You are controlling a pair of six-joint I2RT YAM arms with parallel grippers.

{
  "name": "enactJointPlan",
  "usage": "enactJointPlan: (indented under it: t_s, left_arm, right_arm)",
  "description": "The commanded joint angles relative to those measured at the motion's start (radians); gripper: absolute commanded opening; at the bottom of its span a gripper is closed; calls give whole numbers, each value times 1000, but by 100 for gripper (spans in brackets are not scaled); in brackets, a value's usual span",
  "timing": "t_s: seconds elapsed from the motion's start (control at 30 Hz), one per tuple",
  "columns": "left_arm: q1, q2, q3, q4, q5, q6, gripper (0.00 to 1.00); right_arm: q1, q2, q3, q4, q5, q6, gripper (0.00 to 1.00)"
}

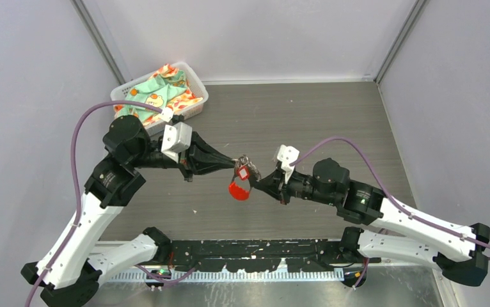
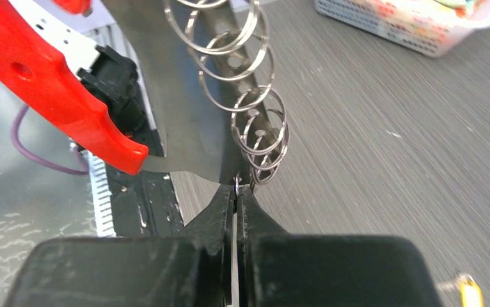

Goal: Put the keys on the keyring

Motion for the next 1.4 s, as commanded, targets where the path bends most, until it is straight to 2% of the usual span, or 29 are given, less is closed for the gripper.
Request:
enactJointPlan:
  t_s: [0.0,0.03,0.07,0.17,0.2,0.33,0.47,0.63,0.7,0.77,0.83,0.97,1.1,1.23,1.37]
  left_arm:
    - [8,-31,-26,-61,-3,87,0]
    - [8,-34,-28,-90,9,100,0]
    - [8,-37,-31,-122,24,121,6]
    - [7,-51,-50,-238,51,229,32]
    - [8,-58,-57,-272,49,255,38]
    - [8,-93,-81,-347,34,307,52]
    - [8,-132,-103,-318,-4,287,55]
    - [8,-174,-232,-31,-156,47,56]
    - [8,-148,-239,9,-162,-79,58]
    - [8,-98,-230,33,-145,-191,70]
    - [7,-44,-223,74,-133,-291,76]
    - [7,12,-215,153,-142,-424,78]
    - [7,10,-258,183,-122,-449,74]
    - [7,-15,-291,210,-125,-444,63]
    - [20,-48,-290,195,-63,-377,45]
  right_arm:
    - [-1,-34,141,-185,170,-56,1]
    - [0,-23,180,-230,210,-92,1]
    - [-1,-8,198,-263,247,-132,1]
    - [-1,53,304,-329,316,-254,1]
    - [-1,72,334,-354,322,-315,1]
    - [-1,134,419,-393,351,-468,1]
    - [-1,136,433,-354,304,-541,1]
    - [7,159,449,-362,199,-559,1]
    - [14,176,460,-379,188,-554,1]
    - [25,199,471,-399,183,-554,1]
    - [40,236,509,-432,209,-539,1]
    - [86,315,576,-483,285,-502,1]
    - [134,346,583,-464,321,-487,1]
    - [167,373,590,-463,344,-492,1]
    - [173,340,562,-404,304,-484,1]
